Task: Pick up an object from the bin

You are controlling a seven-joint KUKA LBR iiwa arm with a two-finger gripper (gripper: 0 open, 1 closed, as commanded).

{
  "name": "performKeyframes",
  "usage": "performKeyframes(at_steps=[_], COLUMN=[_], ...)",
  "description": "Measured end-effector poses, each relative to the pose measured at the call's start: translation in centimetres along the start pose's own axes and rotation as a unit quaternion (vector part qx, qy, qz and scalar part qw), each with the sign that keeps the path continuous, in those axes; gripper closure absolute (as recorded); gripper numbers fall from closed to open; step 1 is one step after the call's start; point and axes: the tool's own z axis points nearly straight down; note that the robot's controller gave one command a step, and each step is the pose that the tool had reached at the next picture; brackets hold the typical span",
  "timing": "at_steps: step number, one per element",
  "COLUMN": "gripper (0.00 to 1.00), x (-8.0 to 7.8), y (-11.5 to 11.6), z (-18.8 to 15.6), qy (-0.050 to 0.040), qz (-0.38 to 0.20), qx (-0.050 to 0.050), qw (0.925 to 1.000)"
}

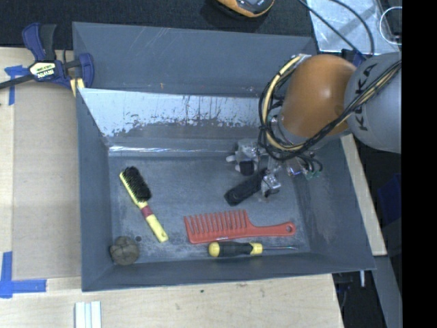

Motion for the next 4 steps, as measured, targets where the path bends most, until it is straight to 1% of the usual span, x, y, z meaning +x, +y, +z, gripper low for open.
performKeyframes(at_steps=[1,2,4], gripper=[0.0,1.0,1.0], x=[-1.3,-0.7,-0.7], y=[-0.2,-1.6,-1.5], z=[3.8,3.7,3.5], qy=[-0.0051,-0.0016,-0.0019], qz=[-0.211,-0.024,-0.024], qx=[0.002,0.0,0.0], qw=[0.9774,0.9997,0.9997])
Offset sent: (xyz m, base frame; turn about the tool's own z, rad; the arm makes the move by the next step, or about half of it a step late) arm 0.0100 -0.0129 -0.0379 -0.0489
